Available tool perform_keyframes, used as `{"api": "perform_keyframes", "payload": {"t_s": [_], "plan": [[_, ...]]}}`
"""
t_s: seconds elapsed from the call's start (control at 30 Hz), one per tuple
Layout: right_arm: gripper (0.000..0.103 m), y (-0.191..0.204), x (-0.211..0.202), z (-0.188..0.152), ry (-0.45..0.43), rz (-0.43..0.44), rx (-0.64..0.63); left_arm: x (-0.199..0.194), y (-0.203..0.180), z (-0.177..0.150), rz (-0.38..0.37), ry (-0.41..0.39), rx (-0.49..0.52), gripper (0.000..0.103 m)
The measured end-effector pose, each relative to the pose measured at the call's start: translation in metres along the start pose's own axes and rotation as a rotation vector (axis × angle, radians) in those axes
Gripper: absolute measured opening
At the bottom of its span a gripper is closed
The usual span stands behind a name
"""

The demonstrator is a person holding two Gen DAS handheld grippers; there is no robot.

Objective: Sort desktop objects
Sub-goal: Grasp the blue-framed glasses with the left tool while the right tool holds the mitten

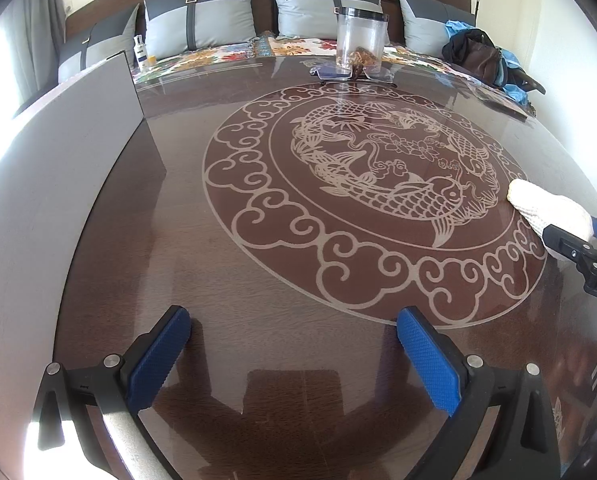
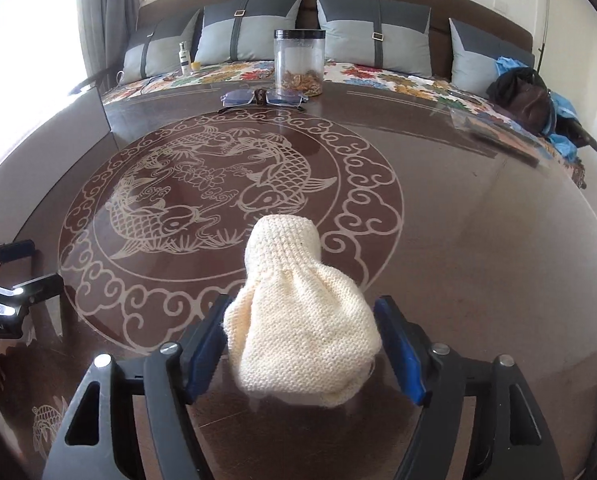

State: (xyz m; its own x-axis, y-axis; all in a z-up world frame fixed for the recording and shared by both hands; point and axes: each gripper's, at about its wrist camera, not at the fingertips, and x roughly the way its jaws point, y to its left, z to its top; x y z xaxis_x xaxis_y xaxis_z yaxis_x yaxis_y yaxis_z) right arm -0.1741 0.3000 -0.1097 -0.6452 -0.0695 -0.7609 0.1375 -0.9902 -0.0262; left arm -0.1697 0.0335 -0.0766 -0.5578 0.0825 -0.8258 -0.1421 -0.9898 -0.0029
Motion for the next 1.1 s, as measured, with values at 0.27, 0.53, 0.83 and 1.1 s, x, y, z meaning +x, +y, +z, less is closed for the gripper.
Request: {"api": "perform_keyframes", "payload": {"t_s": [0.27, 0.53, 0.83, 1.1], "plan": [[0.093, -0.014, -0.007, 0.008, 0.02, 0.027, 0.076, 0.045, -0.005, 0.104, -0.092, 0.06, 0.186, 0.103], [0.098, -0.017, -0.003, 0.014, 0.063, 0.044, 0.07, 0.114, -0.05, 0.229, -0.097, 0.035, 0.452, 0.103], [0.101, -0.016, -0.003, 0.014, 0.062, 0.066, 0.073, 0.173, -0.093, 0.283, -0.125, -0.045, 0.628, 0.103], [0.102, -0.014, -0.003, 0.013, 0.065, 0.062, 0.068, 0.16, -0.087, 0.272, -0.312, 0.019, 0.527, 0.021]]}}
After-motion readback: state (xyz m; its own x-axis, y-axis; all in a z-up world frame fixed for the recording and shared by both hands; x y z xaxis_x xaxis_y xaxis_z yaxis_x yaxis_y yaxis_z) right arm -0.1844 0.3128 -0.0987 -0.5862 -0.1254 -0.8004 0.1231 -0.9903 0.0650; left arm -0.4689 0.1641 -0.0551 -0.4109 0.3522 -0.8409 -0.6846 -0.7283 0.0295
